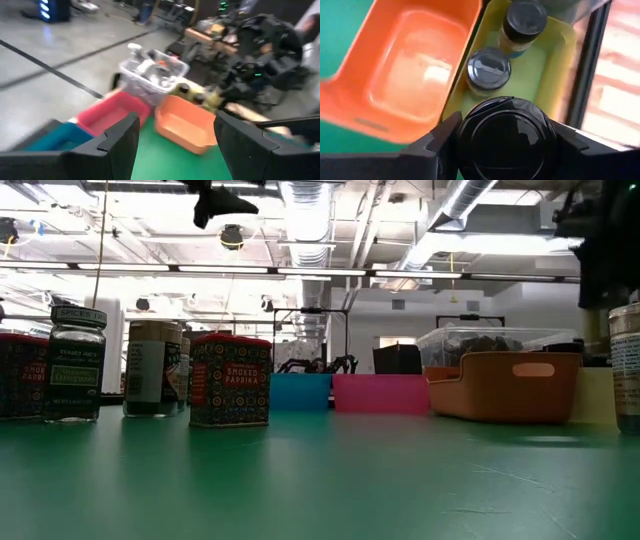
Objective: Sort spices by type
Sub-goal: Put the black seasoning bottle into the yellow bin, then put the bottom green seasoning bottle into the orange bin
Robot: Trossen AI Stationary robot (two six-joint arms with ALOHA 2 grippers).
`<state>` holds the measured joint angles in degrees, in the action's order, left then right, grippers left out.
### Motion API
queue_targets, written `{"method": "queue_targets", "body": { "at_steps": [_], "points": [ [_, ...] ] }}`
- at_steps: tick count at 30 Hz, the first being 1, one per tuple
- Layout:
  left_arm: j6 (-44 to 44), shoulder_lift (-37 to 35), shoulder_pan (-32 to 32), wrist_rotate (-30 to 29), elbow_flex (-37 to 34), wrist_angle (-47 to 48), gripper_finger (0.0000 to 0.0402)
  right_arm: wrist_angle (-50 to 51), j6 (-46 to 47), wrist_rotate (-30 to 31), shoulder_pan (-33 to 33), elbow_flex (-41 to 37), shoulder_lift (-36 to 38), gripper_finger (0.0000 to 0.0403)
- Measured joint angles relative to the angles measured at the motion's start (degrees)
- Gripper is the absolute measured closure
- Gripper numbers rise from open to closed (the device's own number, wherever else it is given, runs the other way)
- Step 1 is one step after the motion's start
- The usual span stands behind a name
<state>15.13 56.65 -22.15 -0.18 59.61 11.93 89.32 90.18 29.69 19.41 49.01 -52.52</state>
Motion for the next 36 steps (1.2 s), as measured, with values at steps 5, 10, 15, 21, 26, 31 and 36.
{"method": "queue_targets", "body": {
  "at_steps": [5,10,15,21,26,31,36],
  "points": [
    [-5.91,1.88,-0.43,-1.37,0.0,-0.15,0.0159,-5.13,5.86,0.36,-0.06,-3.53,-0.44,0.0167],
    [-11.42,2.66,-0.44,-1.16,-0.02,-3.39,0.0159,-5.41,10.08,0.38,-1.14,-3.5,-3.22,0.0167],
    [-11.79,1.73,-0.44,-1.14,0.0,-5.0,0.0159,-5.57,8.9,-0.36,-1.15,-3.5,-5.0,0.0167],
    [-6.66,0.32,0.18,-1.12,0.0,-3.23,0.0159,-5.66,7.47,-1.15,-1.19,-3.5,-5.2,0.0158],
    [-6.73,-0.27,0.61,-1.03,0.0,-2.53,0.0159,-6.44,7.23,-1.37,-1.19,-3.41,-5.17,0.0132],
    [-7.95,-0.21,0.57,-1.25,0.0,-2.18,0.0159,-6.51,7.05,-1.41,-1.19,-3.39,-5.17,0.0128],
    [-7.99,-0.21,0.57,-1.66,0.0,-2.25,0.0159,-6.66,6.82,-2.25,-1.19,-3.37,-4.92,0.0127]
  ]
}}
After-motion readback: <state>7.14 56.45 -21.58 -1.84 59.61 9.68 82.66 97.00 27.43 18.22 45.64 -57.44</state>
